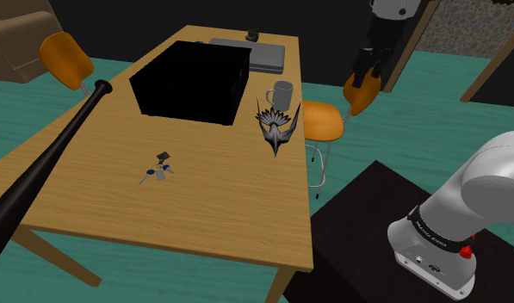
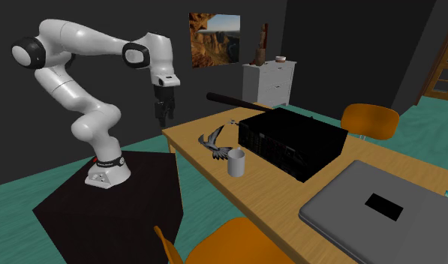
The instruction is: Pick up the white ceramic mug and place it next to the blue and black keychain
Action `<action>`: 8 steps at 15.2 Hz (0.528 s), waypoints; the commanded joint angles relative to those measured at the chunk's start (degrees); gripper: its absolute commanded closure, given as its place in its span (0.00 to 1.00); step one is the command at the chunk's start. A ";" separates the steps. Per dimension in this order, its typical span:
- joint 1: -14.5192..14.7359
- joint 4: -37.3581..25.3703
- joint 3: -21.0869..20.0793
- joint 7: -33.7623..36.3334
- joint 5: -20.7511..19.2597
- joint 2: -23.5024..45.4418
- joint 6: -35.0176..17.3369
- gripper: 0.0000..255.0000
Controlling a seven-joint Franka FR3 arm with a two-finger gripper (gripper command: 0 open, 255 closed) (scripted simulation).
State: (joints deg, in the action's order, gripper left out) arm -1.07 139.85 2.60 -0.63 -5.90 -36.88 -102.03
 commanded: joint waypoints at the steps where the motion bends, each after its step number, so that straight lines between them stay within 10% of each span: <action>1: 0.05 -0.63 1.05 -1.15 -0.02 3.97 -4.38 0.00; 8: 0.78 -5.95 4.07 -5.50 1.63 18.17 -16.28 0.00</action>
State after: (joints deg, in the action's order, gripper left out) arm -0.43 134.82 6.33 -5.48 -4.63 -20.47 -116.93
